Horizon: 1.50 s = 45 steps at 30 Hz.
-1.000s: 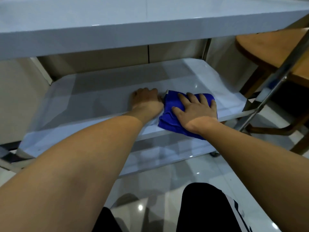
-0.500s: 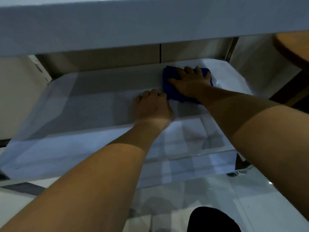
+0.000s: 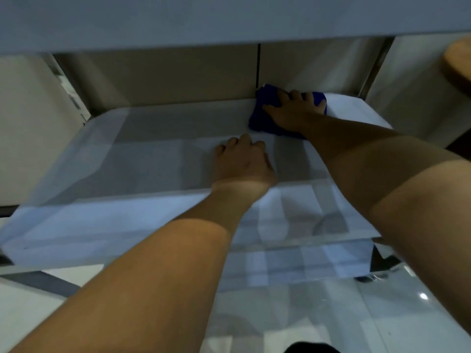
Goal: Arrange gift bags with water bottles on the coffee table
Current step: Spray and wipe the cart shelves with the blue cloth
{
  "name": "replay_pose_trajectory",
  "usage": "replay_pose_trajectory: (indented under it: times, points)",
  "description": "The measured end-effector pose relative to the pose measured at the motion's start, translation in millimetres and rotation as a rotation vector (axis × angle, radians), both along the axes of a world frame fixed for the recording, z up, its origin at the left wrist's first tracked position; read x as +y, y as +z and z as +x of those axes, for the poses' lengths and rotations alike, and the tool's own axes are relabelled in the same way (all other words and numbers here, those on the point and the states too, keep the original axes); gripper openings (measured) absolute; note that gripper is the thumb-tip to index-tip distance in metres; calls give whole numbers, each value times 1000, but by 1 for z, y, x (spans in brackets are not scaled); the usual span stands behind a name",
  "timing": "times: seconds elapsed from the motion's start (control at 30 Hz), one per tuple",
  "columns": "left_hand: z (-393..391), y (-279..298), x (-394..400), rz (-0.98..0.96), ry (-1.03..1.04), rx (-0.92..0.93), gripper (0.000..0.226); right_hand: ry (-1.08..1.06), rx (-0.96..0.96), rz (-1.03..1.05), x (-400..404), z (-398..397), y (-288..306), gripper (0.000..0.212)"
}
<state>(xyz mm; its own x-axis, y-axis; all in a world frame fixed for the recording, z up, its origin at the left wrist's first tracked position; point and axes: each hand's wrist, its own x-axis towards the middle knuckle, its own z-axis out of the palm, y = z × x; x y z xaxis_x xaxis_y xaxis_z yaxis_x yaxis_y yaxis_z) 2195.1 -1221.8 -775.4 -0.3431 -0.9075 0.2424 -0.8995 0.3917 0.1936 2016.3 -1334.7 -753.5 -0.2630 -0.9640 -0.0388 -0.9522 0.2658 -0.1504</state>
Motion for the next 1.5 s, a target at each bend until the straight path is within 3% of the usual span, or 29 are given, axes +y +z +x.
replay_pose_trajectory:
  times: [0.27, 0.67, 0.87, 1.33, 1.5]
  points:
    - [1, 4, 3, 16, 11, -27, 34, -28, 3, 8, 102, 14, -1, 78]
    - [-35, 40, 29, 197, 131, -289, 43, -141, -69, 68, 274, 2, 9, 74]
    - [-109, 37, 70, 132, -172, -147, 40, -324, -49, 43, 310, -38, 5, 72]
    - [-100, 19, 34, 93, -294, -93, 25, -206, -9, 41, 194, -83, 0, 80]
    - [-100, 12, 34, 41, -272, -66, 31, -150, 20, -5, 129, -103, -3, 77]
